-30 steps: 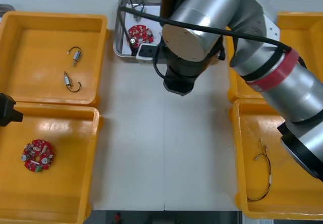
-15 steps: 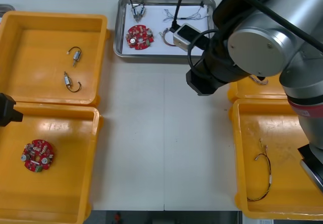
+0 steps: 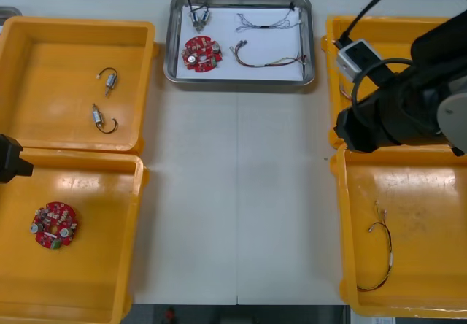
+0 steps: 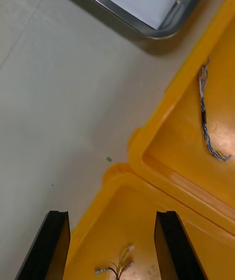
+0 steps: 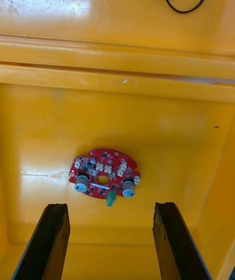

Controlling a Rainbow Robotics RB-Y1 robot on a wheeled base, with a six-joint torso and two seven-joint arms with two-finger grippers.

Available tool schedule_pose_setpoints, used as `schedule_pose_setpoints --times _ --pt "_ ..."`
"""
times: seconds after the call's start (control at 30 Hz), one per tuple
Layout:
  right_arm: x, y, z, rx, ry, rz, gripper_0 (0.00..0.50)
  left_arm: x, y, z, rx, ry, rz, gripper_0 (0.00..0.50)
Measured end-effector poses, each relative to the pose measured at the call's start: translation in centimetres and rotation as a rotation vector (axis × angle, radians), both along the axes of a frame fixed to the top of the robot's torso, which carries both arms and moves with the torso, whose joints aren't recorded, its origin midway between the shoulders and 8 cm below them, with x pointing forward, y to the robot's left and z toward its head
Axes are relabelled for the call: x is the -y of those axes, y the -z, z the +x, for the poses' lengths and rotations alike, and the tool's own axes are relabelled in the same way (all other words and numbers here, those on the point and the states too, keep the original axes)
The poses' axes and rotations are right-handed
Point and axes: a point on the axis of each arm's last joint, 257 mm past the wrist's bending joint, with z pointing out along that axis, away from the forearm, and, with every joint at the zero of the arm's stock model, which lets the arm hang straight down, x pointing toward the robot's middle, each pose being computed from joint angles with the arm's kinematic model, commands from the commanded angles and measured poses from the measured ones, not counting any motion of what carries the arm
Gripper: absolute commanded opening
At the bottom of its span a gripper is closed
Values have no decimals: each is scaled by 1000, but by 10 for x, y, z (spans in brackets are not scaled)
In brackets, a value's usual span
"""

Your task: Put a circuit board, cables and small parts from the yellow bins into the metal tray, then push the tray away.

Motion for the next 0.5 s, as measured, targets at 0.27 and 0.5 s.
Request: schedule_pose_setpoints --times 0.27,0.5 --pt "64 11 -18 -7 151 26 500 0 0 0 0 0 0 500" --pt "108 19 -32 -35 272 82 500 0 0 0 0 0 0 500"
